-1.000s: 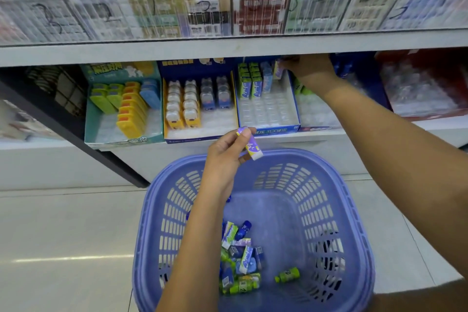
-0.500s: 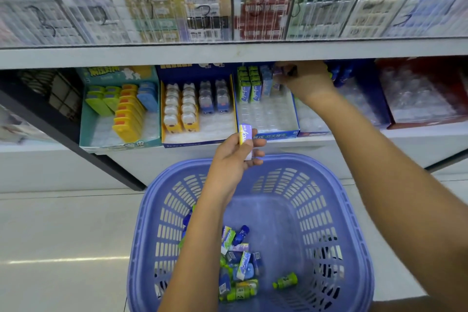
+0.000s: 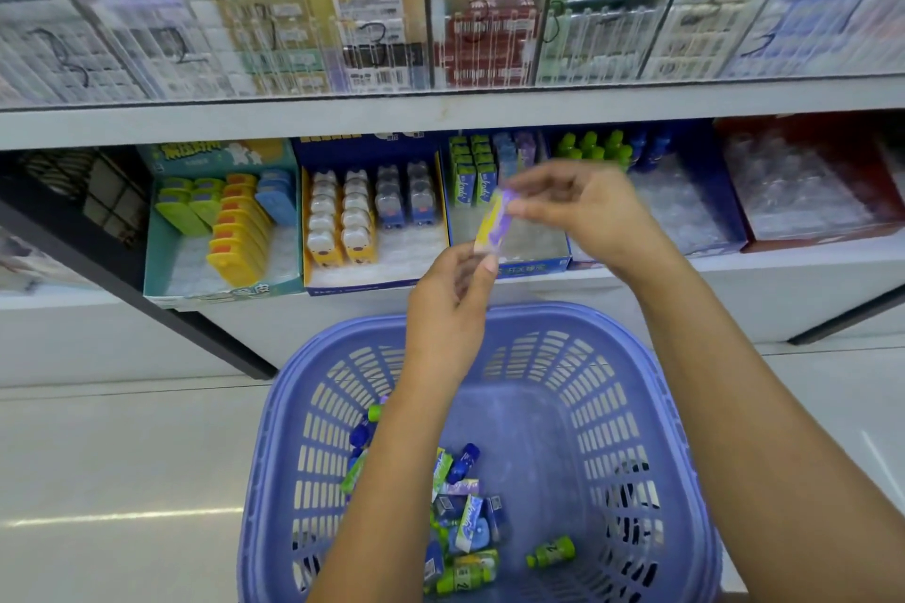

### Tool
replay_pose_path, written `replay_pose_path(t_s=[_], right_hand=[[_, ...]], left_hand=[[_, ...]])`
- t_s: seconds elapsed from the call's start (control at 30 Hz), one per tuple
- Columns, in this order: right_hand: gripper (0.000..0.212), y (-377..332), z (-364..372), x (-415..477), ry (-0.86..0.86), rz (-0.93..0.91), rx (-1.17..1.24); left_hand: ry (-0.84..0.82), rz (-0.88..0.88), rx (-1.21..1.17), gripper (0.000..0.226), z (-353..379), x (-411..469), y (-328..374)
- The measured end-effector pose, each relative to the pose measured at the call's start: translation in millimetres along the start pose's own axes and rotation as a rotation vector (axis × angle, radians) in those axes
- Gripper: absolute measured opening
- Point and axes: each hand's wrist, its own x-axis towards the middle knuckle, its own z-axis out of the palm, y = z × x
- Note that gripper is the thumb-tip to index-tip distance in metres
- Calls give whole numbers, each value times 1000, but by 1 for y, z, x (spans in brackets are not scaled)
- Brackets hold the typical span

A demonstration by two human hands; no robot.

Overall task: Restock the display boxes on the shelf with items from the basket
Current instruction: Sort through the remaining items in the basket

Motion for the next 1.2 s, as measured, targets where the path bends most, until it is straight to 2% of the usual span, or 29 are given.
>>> replay_pose_path(t_s=[0.07,0.13,0.2,0.27,0.53,0.67,0.77,0.87,0.93,0.97,1.03,1.1,1.2], right_hand=[[18,2,-13,17,248,-39,-36],[14,6,-23,35,402,-53,-102],[15,16,-26,54,426,-10,-169],[6,25,-23,68,350,17,-305],[17,40,-21,81,177,18,-675],[20,33,-21,85,168,98,-834],[24,20,-19,83,61,150,-997],[14,4,-9,58,43,80,-1039],[12,2,5,27,69,15,-882],[9,5,14,10,36,31,-759],[14,23,35,-18,-146,149,-657],[17,55,59,-42,-388,302,-728],[29,111,90,-79,-725,517,-843]], left_hand=[[-31,90,300,39,0,1,-1],[-135,178,545,51,3,1,-2],[-214,196,683,56,7,-1,-5],[-239,188,732,59,10,-5,-8],[-245,169,716,61,12,-3,-11],[-280,172,699,61,8,-1,-13],[-294,172,627,57,3,0,-13],[-101,229,461,36,-6,-6,-12],[60,245,359,19,-13,-8,-16],[88,213,348,16,-16,-7,-20],[16,60,462,12,-22,-4,-40],[-183,-158,654,13,-23,-5,-68],[-532,-409,869,25,-19,-26,-116]])
